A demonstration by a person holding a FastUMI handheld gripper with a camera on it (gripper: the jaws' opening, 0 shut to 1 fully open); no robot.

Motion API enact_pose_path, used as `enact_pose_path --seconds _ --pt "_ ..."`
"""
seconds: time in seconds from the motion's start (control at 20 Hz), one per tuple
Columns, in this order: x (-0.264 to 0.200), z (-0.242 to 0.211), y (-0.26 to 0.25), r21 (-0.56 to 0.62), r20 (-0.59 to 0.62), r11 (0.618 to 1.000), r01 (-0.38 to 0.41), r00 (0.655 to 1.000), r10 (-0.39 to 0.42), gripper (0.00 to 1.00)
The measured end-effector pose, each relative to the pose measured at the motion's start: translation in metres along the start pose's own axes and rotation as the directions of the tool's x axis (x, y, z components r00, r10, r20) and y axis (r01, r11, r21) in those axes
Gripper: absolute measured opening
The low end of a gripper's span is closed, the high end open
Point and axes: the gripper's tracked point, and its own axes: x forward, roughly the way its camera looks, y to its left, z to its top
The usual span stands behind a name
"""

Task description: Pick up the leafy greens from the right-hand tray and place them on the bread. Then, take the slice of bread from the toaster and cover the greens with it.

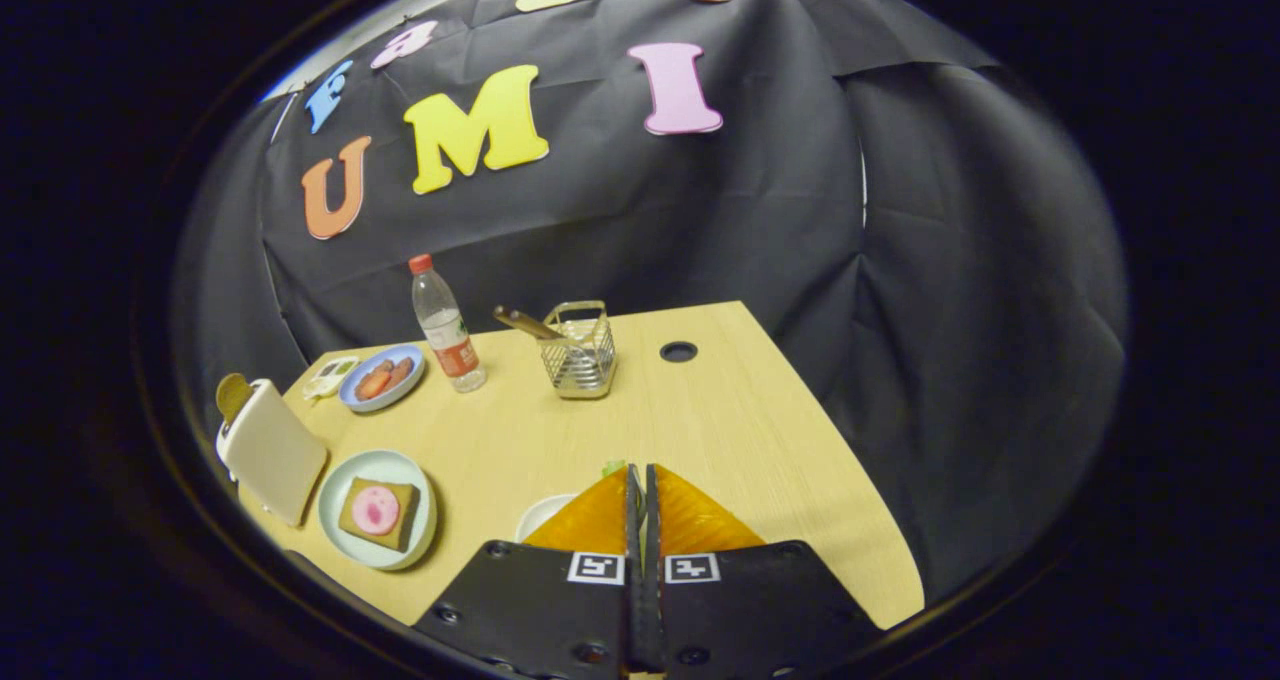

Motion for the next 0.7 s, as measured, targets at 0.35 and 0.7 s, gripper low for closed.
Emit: enact_pose_path --seconds 0.35,0.7 --pt "-0.046 0.032 0.082 -0.031 0.037 1.0 0.004 0.999 -0.003 0.0" --pt "-0.058 0.024 0.246 -0.038 0.044 0.991 -0.127 0.991 0.128 0.0"
